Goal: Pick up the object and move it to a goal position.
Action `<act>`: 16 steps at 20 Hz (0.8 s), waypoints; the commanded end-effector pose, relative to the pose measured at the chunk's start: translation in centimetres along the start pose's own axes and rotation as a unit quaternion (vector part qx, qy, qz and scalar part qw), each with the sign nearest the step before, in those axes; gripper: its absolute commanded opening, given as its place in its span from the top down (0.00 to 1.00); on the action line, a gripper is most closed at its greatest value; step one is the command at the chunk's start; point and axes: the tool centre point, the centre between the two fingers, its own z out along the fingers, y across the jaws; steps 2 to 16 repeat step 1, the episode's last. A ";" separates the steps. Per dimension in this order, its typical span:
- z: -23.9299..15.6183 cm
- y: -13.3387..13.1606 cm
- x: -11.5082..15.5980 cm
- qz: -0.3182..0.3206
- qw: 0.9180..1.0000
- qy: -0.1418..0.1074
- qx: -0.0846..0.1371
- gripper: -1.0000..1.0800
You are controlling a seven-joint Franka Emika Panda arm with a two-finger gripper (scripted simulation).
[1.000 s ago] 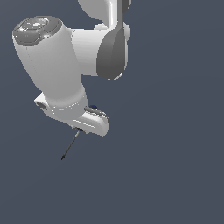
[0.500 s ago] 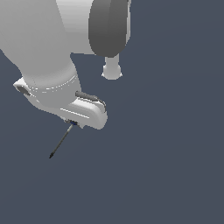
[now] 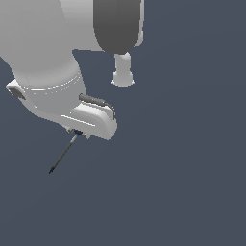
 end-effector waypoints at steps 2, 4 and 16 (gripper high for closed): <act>-0.2 0.0 0.0 0.000 1.000 0.000 0.000 1.00; -0.2 0.0 0.0 0.000 1.000 0.000 0.000 1.00; -0.2 0.0 0.0 0.000 1.000 0.000 0.000 1.00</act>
